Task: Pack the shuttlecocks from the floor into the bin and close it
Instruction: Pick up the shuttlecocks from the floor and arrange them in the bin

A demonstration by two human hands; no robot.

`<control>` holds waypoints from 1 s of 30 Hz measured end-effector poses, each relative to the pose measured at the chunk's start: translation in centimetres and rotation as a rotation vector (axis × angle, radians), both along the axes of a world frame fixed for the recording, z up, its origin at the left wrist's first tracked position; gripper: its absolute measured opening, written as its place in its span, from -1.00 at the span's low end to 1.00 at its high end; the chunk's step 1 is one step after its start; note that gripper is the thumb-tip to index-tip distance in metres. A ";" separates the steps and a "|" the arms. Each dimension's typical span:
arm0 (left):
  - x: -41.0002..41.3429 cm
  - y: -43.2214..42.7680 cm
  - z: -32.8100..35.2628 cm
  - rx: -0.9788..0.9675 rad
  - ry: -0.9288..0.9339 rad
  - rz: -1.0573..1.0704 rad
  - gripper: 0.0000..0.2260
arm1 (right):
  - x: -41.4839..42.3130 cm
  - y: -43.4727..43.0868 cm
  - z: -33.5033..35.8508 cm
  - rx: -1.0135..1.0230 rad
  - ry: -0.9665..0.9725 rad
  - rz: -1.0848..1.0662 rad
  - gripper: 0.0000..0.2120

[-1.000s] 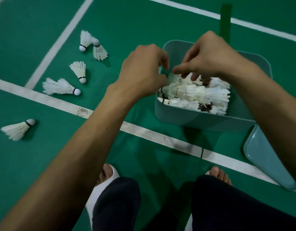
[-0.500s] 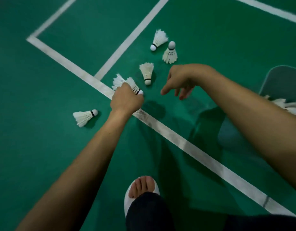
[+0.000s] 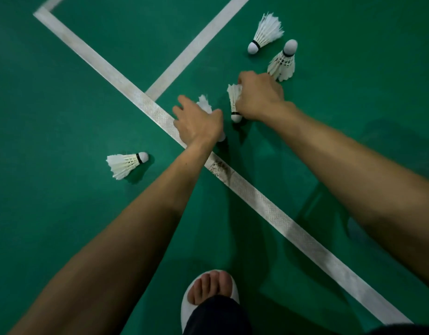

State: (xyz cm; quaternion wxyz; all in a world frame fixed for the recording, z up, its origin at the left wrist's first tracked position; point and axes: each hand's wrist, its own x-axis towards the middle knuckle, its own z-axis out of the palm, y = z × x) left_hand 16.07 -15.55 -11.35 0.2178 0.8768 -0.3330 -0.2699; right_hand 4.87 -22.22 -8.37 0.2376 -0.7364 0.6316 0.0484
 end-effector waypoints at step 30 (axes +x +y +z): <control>-35.4 8.7 15.6 -0.252 0.554 -1.226 -0.71 | -39.3 26.3 17.6 0.313 -0.179 -0.981 -0.82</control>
